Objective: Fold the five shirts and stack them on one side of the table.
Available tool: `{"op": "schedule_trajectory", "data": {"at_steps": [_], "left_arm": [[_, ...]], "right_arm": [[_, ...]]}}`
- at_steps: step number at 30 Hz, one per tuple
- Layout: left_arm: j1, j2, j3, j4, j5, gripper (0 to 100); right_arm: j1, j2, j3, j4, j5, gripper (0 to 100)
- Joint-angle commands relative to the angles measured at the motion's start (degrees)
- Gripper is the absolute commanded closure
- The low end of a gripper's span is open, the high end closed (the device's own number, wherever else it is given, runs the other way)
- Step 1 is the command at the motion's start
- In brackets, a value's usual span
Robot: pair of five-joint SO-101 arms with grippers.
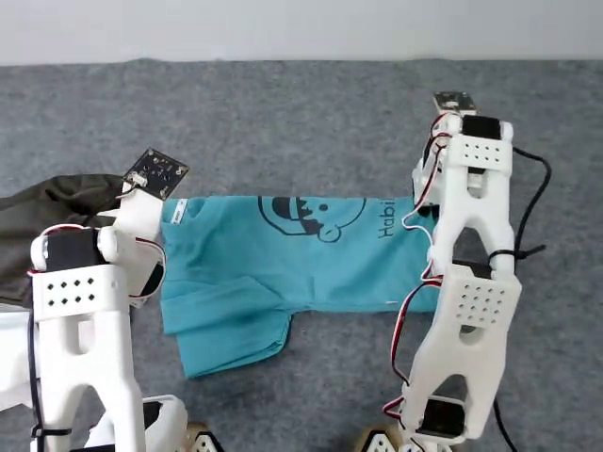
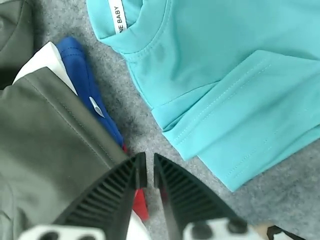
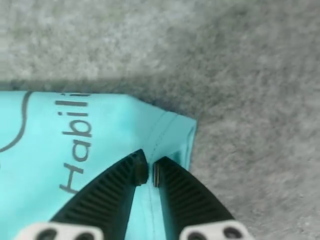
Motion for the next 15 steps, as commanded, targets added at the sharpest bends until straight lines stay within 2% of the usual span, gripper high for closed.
{"op": "schedule_trajectory", "data": {"at_steps": [1, 8, 15], "left_arm": [[-0.18, -1.41, -0.22, -0.97, 0.35, 97], [-0.18, -1.41, -0.22, -1.05, 0.35, 97], [-0.18, -1.41, -0.22, -0.97, 0.35, 97]], "right_arm": [[2.24, -4.18, -2.55, -2.07, 2.29, 98.7], [3.38, -3.21, -2.46, -5.67, 5.54, 98.7], [2.51, 0.31, -2.46, -5.41, 5.63, 97.2]]}}
